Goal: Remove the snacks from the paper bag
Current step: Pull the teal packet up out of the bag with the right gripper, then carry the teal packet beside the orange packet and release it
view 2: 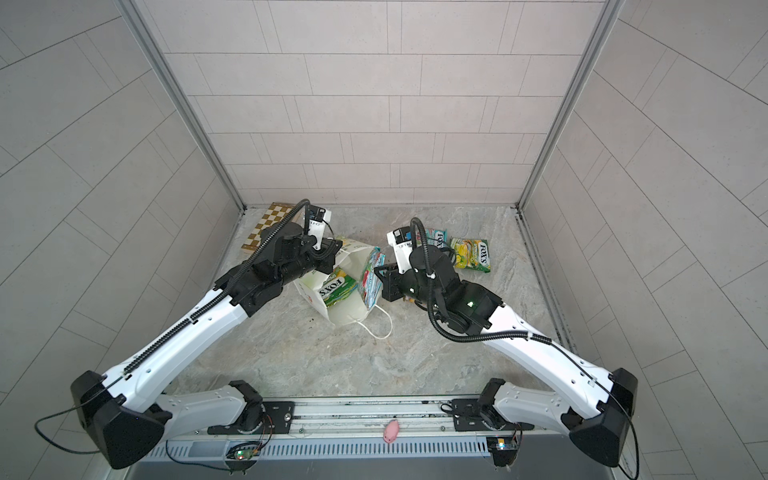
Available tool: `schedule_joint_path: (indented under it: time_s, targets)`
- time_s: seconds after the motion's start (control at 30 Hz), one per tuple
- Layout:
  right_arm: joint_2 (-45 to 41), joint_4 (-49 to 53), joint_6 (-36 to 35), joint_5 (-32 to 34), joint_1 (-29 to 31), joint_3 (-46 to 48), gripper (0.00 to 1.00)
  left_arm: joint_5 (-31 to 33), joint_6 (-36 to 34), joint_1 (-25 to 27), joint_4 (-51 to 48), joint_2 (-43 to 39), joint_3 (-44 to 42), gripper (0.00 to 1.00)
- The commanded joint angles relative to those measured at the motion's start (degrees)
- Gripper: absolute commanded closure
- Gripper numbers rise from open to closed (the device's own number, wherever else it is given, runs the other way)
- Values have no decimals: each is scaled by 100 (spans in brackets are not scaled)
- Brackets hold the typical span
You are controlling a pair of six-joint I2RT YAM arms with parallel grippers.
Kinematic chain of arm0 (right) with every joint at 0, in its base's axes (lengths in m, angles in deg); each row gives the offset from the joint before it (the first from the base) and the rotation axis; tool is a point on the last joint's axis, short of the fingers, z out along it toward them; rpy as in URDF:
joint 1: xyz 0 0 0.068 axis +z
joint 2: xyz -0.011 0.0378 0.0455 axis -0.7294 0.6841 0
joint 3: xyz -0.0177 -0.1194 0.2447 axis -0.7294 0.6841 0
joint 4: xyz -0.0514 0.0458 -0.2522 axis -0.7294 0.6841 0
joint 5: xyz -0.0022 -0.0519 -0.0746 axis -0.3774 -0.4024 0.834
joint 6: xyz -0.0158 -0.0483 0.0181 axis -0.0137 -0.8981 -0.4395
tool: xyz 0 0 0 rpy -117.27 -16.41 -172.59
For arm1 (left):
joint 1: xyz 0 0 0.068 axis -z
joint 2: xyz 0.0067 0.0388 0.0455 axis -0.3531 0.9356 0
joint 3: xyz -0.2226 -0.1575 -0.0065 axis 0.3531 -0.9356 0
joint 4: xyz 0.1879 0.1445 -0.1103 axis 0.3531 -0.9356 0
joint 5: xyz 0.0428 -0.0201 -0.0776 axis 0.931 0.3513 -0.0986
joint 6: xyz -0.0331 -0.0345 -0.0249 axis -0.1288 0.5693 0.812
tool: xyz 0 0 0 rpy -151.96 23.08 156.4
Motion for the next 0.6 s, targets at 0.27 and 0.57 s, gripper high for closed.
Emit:
schedule_joint_path:
  time_s: [0.27,0.57]
  targets:
    - [-901,1336,-555,288,-886,-355,100,82,-61,18,16,-56,-27,100]
    - [-1007,2431,-733,-268,-2654,-275,100,64,-89,25,2,-64,-23,100]
